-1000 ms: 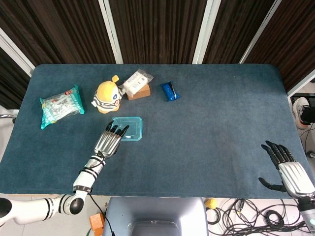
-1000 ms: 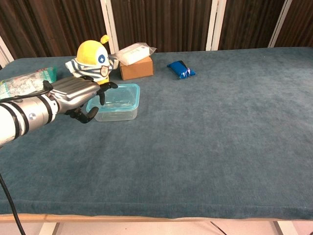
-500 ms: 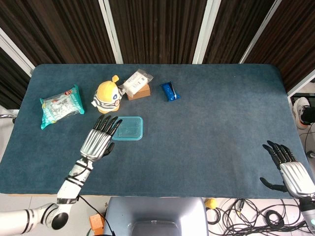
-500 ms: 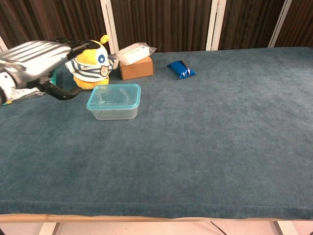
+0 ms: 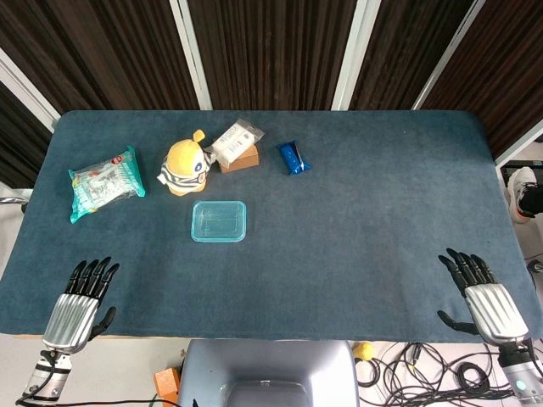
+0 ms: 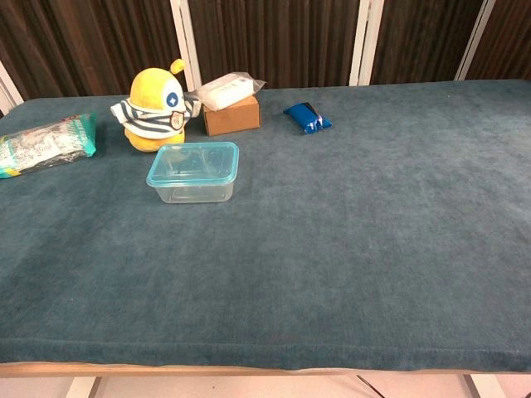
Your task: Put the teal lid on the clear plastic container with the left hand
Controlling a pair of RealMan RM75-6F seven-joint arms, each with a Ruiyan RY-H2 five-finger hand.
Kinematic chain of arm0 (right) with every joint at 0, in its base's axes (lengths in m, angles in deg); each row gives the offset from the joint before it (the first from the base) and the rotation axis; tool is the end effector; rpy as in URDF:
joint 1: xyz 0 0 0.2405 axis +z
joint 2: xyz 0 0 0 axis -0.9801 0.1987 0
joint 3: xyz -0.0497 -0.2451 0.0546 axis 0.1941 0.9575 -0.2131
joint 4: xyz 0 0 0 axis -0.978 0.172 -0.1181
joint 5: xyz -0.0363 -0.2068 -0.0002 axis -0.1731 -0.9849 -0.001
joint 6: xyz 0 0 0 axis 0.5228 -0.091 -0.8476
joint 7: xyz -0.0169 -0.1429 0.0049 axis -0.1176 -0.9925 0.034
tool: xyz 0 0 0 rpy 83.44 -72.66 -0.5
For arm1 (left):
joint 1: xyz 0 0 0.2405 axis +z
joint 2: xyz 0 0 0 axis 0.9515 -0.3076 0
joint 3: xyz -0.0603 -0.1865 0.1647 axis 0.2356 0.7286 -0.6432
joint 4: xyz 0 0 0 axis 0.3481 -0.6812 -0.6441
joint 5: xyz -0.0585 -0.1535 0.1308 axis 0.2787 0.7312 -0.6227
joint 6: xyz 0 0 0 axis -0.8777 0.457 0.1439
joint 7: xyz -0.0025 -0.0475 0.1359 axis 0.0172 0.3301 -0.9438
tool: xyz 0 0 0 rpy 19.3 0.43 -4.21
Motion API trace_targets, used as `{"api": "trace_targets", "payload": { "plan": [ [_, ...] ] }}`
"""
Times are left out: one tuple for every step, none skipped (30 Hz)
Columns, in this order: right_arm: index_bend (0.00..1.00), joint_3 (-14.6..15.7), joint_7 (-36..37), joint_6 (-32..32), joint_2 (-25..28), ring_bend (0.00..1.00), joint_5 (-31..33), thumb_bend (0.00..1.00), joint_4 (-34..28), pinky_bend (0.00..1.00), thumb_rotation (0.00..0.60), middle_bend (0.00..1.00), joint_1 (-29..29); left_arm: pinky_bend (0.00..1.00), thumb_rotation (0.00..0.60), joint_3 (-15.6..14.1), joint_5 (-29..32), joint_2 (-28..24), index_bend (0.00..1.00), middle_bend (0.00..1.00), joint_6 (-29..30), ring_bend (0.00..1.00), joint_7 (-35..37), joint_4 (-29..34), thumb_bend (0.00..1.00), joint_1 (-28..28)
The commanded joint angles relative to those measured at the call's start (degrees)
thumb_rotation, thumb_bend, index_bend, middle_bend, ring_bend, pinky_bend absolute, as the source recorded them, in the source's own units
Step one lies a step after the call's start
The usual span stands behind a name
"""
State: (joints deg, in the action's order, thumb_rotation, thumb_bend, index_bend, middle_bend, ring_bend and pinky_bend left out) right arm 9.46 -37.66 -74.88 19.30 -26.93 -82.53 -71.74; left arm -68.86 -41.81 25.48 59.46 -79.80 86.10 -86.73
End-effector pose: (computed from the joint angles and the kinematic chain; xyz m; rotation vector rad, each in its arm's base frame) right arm -0.3065 -0.1681 0.1548 1.5928 -0.9958 0.8311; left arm -0.2814 0.1769 0.0883 -1.6152 -0.7526 -0.8802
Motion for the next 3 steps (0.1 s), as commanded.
{"api": "trace_targets", "payload": {
  "plan": [
    [0.00,-0.1,-0.4,-0.4,-0.1,0.00,0.3,0.15,-0.2,0.00,0.600,0.00,-0.3,0.00,0.600,1.1,-0.9,-0.4,0.00,0.00,0.2,0.00,1.8,-0.4,0.35,1.2],
    [0.00,-0.2,-0.3,-0.6,-0.1,0.00,0.5,0.15,-0.2,0.00,0.600,0.00,-0.5,0.00,0.600,1.4,-1.5,-0.6,0.00,0.00,0.3,0.00,2.8,-0.6,0.35,1.4],
    [0.00,-0.3,-0.3,-0.7,0.0,0.00,0.6,0.15,-0.2,0.00,0.600,0.00,-0.5,0.00,0.600,1.6,-2.0,-0.6,0.00,0.00,0.3,0.00,3.3,-0.8,0.35,1.5]
  ]
}}
